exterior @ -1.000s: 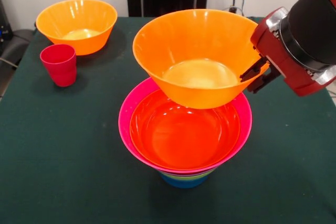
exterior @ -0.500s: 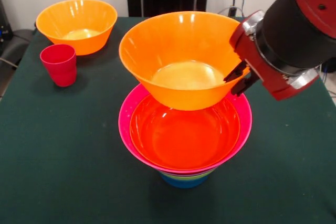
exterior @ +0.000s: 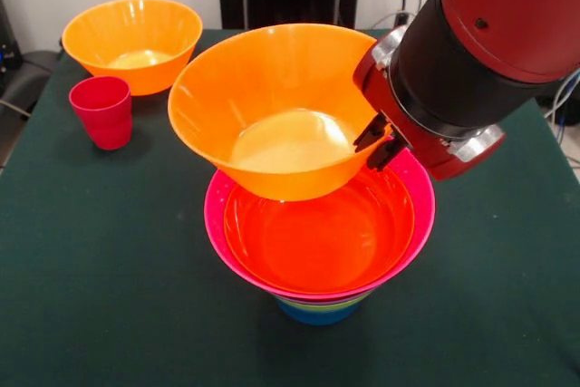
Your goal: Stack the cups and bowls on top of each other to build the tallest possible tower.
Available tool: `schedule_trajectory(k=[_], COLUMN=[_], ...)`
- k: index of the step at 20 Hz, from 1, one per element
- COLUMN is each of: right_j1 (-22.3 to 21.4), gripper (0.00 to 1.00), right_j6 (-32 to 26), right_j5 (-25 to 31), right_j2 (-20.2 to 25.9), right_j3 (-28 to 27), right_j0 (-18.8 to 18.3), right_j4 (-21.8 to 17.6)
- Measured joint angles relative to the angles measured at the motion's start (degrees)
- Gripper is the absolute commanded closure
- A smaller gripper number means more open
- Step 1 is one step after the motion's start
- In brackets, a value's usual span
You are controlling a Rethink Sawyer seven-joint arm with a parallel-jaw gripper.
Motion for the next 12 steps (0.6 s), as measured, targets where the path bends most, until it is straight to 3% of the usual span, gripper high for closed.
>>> schedule_trajectory(k=[12], right_j1=[3.0], gripper=[1.0], right_j6=[-2.5], right_j5=[-2.0], right_j2=[-6.6], right_j3=[-0.1], right_j0=[-0.9], right_j4=[8.5])
